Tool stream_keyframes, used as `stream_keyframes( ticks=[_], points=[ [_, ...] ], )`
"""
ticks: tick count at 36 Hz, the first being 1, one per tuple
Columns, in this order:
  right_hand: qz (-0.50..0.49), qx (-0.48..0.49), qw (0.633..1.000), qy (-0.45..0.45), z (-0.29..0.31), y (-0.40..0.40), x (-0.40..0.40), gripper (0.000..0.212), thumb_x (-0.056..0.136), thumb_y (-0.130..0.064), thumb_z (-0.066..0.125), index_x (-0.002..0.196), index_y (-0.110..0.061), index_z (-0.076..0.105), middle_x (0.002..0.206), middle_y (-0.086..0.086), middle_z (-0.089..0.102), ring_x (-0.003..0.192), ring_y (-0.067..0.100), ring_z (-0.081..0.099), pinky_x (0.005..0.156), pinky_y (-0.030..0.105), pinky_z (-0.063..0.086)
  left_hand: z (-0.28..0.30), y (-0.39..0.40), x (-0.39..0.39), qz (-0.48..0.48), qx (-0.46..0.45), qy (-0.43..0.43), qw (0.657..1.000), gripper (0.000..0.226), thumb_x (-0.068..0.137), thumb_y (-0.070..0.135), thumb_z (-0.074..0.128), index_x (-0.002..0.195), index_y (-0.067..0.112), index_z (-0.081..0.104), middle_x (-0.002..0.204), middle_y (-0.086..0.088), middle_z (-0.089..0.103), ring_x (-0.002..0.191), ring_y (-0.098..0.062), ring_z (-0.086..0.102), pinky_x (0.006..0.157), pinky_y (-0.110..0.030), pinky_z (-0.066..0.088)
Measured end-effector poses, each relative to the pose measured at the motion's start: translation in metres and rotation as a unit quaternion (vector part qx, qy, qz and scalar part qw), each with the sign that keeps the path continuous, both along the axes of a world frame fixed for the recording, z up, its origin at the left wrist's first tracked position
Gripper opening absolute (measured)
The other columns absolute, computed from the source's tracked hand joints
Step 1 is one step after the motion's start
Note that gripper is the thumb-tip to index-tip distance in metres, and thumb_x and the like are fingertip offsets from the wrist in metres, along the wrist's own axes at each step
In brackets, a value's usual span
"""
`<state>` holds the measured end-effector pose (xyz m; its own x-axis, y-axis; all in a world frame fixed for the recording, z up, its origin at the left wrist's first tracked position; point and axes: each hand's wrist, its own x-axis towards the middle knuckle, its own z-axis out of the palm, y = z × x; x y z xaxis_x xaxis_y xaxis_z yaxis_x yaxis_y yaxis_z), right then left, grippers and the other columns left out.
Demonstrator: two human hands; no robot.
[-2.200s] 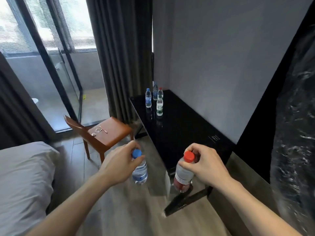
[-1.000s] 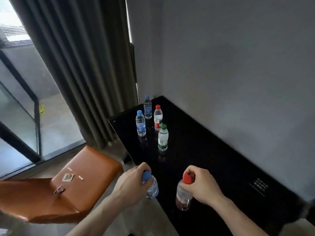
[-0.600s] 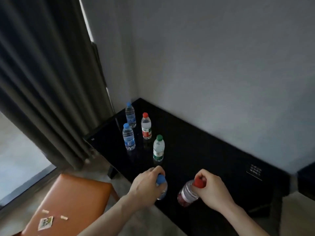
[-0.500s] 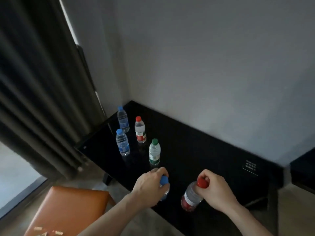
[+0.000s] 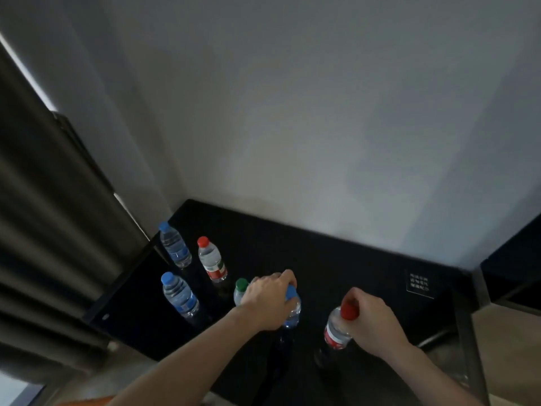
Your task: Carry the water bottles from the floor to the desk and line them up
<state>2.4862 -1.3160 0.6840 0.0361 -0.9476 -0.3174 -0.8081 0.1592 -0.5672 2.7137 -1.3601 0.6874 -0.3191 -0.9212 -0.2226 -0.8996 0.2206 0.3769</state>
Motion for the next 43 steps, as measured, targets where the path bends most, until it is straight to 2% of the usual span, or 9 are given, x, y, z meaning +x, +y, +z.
stream_keyframes(
  ticks=[3, 6, 11, 15, 21, 28, 37, 43],
  points=[
    [-0.018, 0.003, 1.0, 0.0, -0.003, -0.014, 0.002, 0.017, 0.086, -0.036, 0.074, 0.091, -0.035, 0.058, 0.086, -0.01, 0.067, 0.079, 0.002, 0.066, 0.076, 0.022, 0.056, 0.002, -0.025, 0.001, 0.011, -0.001, -0.014, 1.0, 0.023, 0.094, 0.038, 0.056, 0.114, 0.031, 0.048, 0.105, 0.007, 0.061, 0.09, -0.013, 0.059, 0.093, -0.036, 0.047],
    [-0.032, 0.003, 0.999, 0.0, -0.004, -0.029, 0.008, 0.017, 0.086, -0.036, 0.074, 0.091, -0.035, 0.058, 0.085, -0.009, 0.067, 0.077, 0.003, 0.067, 0.072, 0.02, 0.055, 0.003, -0.053, 0.004, 0.012, 0.014, -0.041, 0.999, 0.024, 0.094, 0.036, 0.056, 0.115, 0.028, 0.047, 0.103, 0.004, 0.06, 0.088, -0.014, 0.058, 0.087, -0.035, 0.047],
    [-0.069, 0.006, 0.998, 0.002, -0.014, -0.052, 0.026, 0.012, 0.087, -0.037, 0.069, 0.091, -0.035, 0.058, 0.085, -0.009, 0.067, 0.077, 0.004, 0.067, 0.072, 0.021, 0.056, -0.006, -0.099, 0.013, -0.016, 0.037, -0.107, 0.993, 0.03, 0.091, 0.031, 0.061, 0.116, 0.025, 0.045, 0.108, -0.002, 0.06, 0.095, -0.022, 0.061, 0.086, -0.039, 0.051],
    [-0.111, -0.001, 0.994, -0.002, -0.025, -0.068, 0.044, 0.012, 0.087, -0.039, 0.068, 0.091, -0.035, 0.058, 0.085, -0.01, 0.067, 0.077, 0.005, 0.067, 0.071, 0.021, 0.058, -0.018, -0.134, 0.025, -0.045, 0.041, -0.125, 0.99, 0.031, 0.092, 0.028, 0.06, 0.119, 0.022, 0.045, 0.112, -0.005, 0.06, 0.099, -0.025, 0.062, 0.084, -0.04, 0.052],
    [-0.143, -0.009, 0.99, 0.012, -0.036, -0.097, 0.071, 0.011, 0.088, -0.04, 0.067, 0.092, -0.035, 0.058, 0.086, -0.011, 0.066, 0.077, 0.005, 0.067, 0.073, 0.025, 0.06, -0.036, -0.171, 0.046, -0.091, 0.05, -0.152, 0.983, 0.043, 0.085, 0.02, 0.071, 0.118, 0.023, 0.044, 0.114, -0.004, 0.06, 0.101, -0.025, 0.061, 0.085, -0.04, 0.055],
    [-0.146, 0.0, 0.989, 0.031, -0.045, -0.122, 0.101, 0.013, 0.088, -0.042, 0.068, 0.096, -0.036, 0.059, 0.093, -0.014, 0.062, 0.079, 0.003, 0.064, 0.072, 0.02, 0.053, -0.061, -0.195, 0.059, -0.129, 0.053, -0.172, 0.975, 0.056, 0.082, 0.02, 0.076, 0.126, 0.023, 0.042, 0.119, -0.005, 0.058, 0.106, -0.024, 0.059, 0.089, -0.04, 0.054],
    [-0.16, 0.014, 0.986, 0.032, -0.057, -0.121, 0.129, 0.02, 0.086, -0.042, 0.07, 0.102, -0.036, 0.06, 0.1, -0.014, 0.06, 0.086, 0.004, 0.063, 0.083, 0.028, 0.056, -0.075, -0.194, 0.077, -0.145, 0.06, -0.192, 0.969, 0.065, 0.078, 0.016, 0.08, 0.129, 0.024, 0.04, 0.125, -0.005, 0.054, 0.112, -0.025, 0.056, 0.093, -0.039, 0.052],
    [-0.163, 0.022, 0.986, 0.035, -0.062, -0.111, 0.142, 0.013, 0.09, -0.039, 0.066, 0.1, -0.038, 0.057, 0.101, -0.013, 0.058, 0.085, 0.004, 0.063, 0.082, 0.027, 0.057, -0.081, -0.189, 0.087, -0.169, 0.043, -0.177, 0.969, 0.07, 0.078, 0.015, 0.079, 0.133, 0.025, 0.037, 0.128, -0.005, 0.051, 0.114, -0.025, 0.054, 0.094, -0.04, 0.051]
  ],
)
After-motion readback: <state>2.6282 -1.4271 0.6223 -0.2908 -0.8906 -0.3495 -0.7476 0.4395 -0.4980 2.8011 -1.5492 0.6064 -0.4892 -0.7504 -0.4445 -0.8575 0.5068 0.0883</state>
